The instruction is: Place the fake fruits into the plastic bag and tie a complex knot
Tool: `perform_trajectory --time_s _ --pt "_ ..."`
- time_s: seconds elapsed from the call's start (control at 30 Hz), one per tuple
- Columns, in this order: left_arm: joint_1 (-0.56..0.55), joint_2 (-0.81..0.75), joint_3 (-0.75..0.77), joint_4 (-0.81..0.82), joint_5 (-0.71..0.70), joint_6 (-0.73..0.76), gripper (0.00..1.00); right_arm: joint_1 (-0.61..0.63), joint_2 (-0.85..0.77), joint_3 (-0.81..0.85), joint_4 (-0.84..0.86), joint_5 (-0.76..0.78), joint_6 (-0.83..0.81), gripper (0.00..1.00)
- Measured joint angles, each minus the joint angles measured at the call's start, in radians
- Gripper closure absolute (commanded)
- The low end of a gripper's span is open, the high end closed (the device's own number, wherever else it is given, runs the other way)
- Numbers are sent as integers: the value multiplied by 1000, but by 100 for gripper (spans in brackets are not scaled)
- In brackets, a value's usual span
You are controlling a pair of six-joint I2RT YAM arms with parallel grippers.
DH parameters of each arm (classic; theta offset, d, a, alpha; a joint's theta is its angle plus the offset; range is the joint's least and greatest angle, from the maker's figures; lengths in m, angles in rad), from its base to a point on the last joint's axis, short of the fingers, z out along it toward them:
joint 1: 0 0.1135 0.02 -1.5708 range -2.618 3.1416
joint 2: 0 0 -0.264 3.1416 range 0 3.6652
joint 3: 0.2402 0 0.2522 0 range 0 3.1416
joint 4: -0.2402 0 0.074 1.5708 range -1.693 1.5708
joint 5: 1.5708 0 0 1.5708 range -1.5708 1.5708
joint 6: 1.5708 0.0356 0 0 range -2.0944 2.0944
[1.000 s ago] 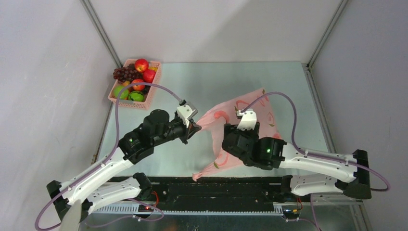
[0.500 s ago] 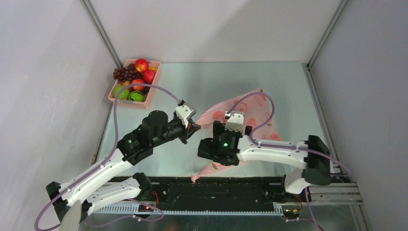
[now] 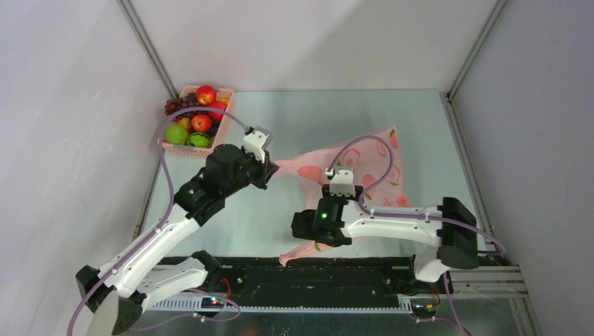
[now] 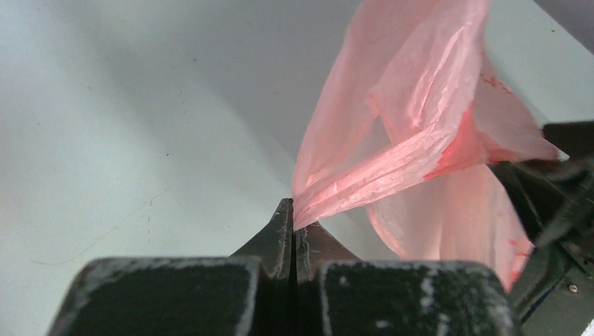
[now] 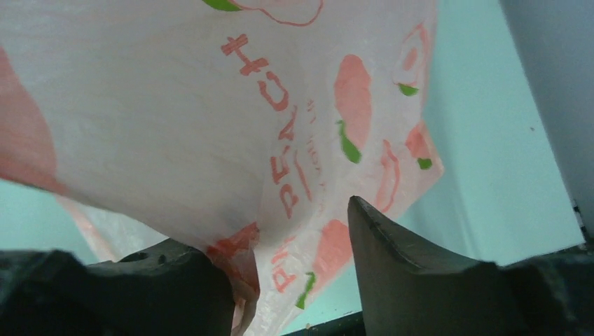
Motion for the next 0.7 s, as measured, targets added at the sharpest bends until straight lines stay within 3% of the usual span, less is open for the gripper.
perform_trajectory --time_s 0.13,0.27,0.3,0.37,0.47,0.53,0.6,0.67,0.7 --pt "23 68 53 -11 -3 -3 100 1 -135 -72 163 -52 -238 60" --pt "42 115 101 -15 -1 -2 100 -50 -298 -156 409 -167 -512 84" --pt "51 133 123 -21 -1 -1 100 -64 -319 -164 447 -193 -555 94" --pt "69 171 159 -25 -2 0 100 -95 -352 -176 528 -256 -649 100" --pt "93 239 212 -31 -6 7 100 -134 -384 -182 621 -365 -751 100" --pt "104 285 240 -37 -12 14 85 -158 -404 -186 660 -436 -789 100" --pt "109 324 262 -47 -12 31 37 -190 -430 -188 685 -498 -809 100" --pt "117 353 273 -57 -8 53 14 -222 -455 -188 691 -536 -814 100" --pt "122 356 273 -64 1 69 9 -236 -466 -188 692 -547 -814 100"
